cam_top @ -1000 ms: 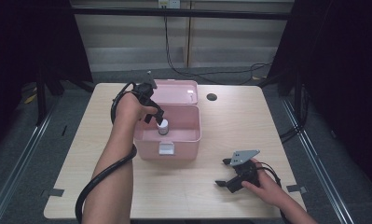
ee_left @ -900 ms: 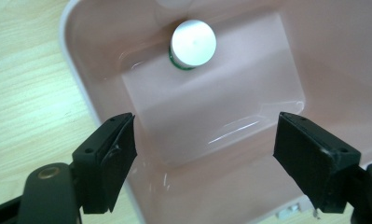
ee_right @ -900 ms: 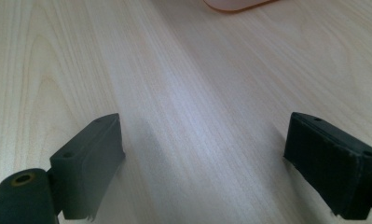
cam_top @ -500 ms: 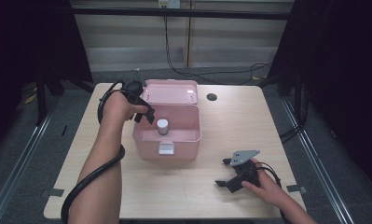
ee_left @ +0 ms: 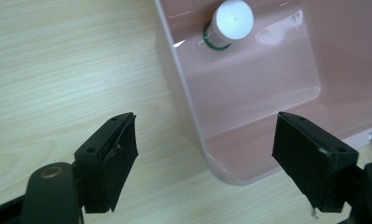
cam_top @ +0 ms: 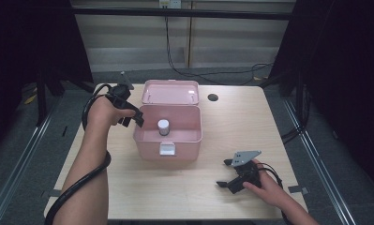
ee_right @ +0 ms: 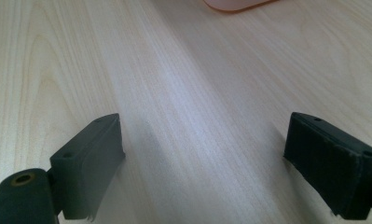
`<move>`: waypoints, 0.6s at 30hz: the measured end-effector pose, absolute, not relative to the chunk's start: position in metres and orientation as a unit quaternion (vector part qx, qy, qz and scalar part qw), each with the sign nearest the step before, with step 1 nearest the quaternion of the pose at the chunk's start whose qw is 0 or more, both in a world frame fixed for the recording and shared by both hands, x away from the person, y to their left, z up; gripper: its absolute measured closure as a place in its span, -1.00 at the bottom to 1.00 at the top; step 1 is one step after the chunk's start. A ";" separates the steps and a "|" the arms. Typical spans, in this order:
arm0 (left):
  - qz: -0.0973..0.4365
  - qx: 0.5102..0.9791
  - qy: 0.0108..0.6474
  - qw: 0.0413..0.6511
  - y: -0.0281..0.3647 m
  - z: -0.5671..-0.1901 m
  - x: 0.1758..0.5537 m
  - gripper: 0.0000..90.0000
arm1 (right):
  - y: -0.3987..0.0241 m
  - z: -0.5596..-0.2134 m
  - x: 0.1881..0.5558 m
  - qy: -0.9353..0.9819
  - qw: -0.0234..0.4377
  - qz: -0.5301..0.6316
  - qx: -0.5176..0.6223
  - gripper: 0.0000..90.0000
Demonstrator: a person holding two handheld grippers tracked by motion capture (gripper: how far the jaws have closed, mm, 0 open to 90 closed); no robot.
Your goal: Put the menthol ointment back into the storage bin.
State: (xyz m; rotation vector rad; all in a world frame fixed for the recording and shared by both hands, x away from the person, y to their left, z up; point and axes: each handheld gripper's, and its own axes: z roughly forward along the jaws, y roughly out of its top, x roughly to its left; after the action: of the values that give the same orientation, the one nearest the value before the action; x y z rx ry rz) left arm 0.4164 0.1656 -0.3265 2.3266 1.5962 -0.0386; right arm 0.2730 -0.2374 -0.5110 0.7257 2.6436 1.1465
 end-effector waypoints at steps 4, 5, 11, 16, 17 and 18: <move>-0.014 0.812 0.560 0.165 0.175 -0.329 0.412 -0.52 | -0.237 -0.511 0.273 0.886 0.085 0.385 0.244 -0.76; -0.013 0.811 0.562 0.164 0.178 -0.329 0.411 -0.52 | -0.237 -0.511 0.273 0.886 0.085 0.385 0.244 -0.76; -0.010 0.806 0.568 0.169 0.192 -0.330 0.405 -0.52 | -0.237 -0.511 0.273 0.886 0.086 0.386 0.244 -0.76; -0.008 0.804 0.569 0.172 0.204 -0.330 0.398 -0.52 | -0.237 -0.511 0.273 0.886 0.085 0.386 0.243 -0.76; -0.007 0.802 0.572 0.172 0.206 -0.330 0.397 -0.52 | -0.237 -0.511 0.273 0.886 0.085 0.386 0.243 -0.76; -0.006 0.802 0.572 0.172 0.209 -0.330 0.395 -0.52 | -0.237 -0.511 0.273 0.886 0.086 0.385 0.244 -0.76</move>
State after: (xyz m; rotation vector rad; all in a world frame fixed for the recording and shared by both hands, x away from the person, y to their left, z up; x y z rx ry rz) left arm 0.3950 0.2088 -0.3301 2.2763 1.6216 -0.0177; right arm 0.2731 -0.2372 -0.5111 0.7259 2.6403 1.1490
